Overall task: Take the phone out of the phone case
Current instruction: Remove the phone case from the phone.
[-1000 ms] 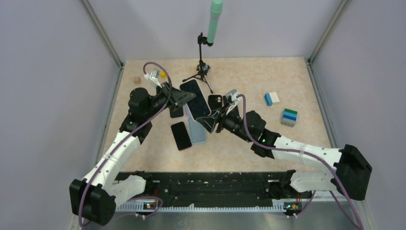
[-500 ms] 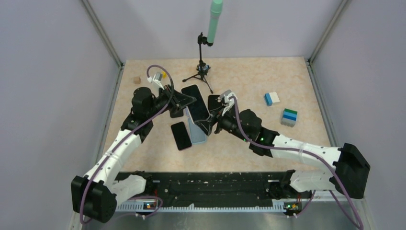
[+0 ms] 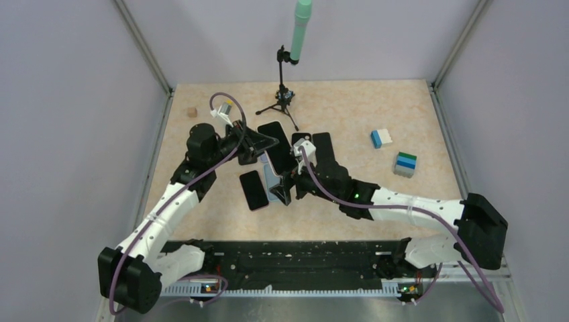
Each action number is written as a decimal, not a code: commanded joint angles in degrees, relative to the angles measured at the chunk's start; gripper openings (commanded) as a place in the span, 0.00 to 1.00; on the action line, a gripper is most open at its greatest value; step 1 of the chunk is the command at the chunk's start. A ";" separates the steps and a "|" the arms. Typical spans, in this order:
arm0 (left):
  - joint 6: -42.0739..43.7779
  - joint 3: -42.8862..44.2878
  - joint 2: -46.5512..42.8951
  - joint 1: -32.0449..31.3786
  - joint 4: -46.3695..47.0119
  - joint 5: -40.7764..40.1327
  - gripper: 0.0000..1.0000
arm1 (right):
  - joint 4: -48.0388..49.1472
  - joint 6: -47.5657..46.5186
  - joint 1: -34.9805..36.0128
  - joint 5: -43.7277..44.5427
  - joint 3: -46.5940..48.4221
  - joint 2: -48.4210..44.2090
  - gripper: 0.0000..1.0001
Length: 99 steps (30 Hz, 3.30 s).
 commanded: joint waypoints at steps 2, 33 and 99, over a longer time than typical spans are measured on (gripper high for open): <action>0.11 2.73 -2.97 0.15 6.01 -0.05 0.00 | 0.25 1.74 0.59 2.08 0.86 -4.19 0.84; 24.97 8.62 -1.88 0.85 -3.99 15.11 0.00 | 9.08 13.36 -12.80 -24.01 -7.59 -16.23 0.38; 15.39 9.43 -2.09 0.85 3.75 24.27 0.00 | -3.46 1.93 -12.82 -10.36 -4.75 -5.22 0.13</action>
